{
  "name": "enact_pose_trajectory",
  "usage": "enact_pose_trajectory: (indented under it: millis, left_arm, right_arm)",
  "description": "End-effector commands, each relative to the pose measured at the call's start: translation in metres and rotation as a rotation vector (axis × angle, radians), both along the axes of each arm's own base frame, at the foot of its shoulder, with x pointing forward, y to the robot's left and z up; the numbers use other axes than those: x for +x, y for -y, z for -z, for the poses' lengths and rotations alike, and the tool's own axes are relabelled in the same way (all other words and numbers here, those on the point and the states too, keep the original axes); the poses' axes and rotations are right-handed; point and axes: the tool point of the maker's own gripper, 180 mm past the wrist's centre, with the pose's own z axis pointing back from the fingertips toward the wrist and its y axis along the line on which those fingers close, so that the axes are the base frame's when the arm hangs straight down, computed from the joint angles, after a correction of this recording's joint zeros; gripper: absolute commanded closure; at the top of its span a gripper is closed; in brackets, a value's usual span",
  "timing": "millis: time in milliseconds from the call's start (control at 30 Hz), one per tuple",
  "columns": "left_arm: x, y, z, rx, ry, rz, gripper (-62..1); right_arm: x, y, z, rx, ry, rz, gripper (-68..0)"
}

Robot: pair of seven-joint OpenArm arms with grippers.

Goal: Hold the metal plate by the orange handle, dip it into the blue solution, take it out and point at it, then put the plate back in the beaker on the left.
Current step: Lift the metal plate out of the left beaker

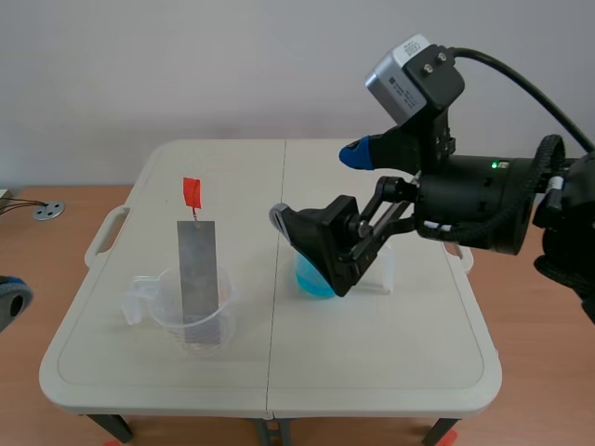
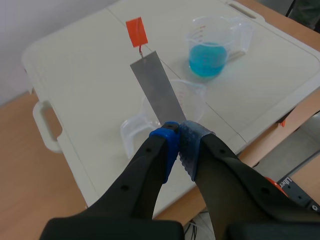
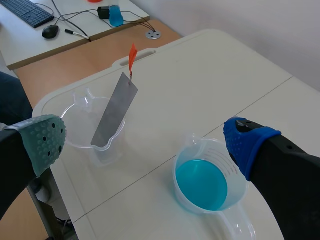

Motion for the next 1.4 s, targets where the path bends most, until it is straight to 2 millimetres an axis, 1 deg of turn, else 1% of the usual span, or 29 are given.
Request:
enact_pose_trajectory:
  millis: [0,200,367,500,600,867,1133,1300,1333,1367]
  left_arm:
    - [-0.003,-0.001,-0.006,-0.007,0.009,-0.007,-1.3]
    - [-0.027,-0.016,0.008,0.042,-0.089,-0.028,-1.3]
    - [-0.041,-0.02,0.016,0.06,-0.143,-0.03,-1.3]
    - [-0.042,-0.021,0.018,0.07,-0.153,-0.03,-1.3]
    - [-0.042,-0.021,0.018,0.071,-0.154,-0.03,-1.3]
    - [-0.042,-0.021,0.018,0.071,-0.153,-0.03,-1.3]
    - [-0.041,-0.021,0.018,0.07,-0.15,-0.03,-1.3]
    - [-0.041,-0.021,0.018,0.07,-0.15,-0.03,-1.3]
    - [-0.041,-0.021,0.018,0.07,-0.15,-0.03,-1.3]
    - [-0.041,-0.021,0.018,0.07,-0.15,-0.03,-1.3]
  right_arm:
    - [0.007,-0.007,-0.012,0.037,0.029,-0.01,-66.3]
    - [0.023,-0.031,0.001,0.062,-0.021,-0.05,-66.3]
    - [0.039,-0.048,0.01,0.091,-0.068,-0.059,-66.3]
    - [0.051,-0.062,0.014,0.116,-0.101,-0.066,-66.3]
    - [0.056,-0.075,0.016,0.118,-0.115,-0.081,-66.3]
    - [0.058,-0.107,0.02,0.063,-0.102,-0.136,-66.3]
    - [0.067,-0.126,0.024,0.084,-0.114,-0.143,-66.3]
    - [0.066,-0.136,0.027,0.06,-0.101,-0.156,-66.3]
    - [0.066,-0.137,0.026,0.062,-0.094,-0.158,-65.6]
    - [0.066,-0.139,0.025,0.067,-0.09,-0.157,-63.5]
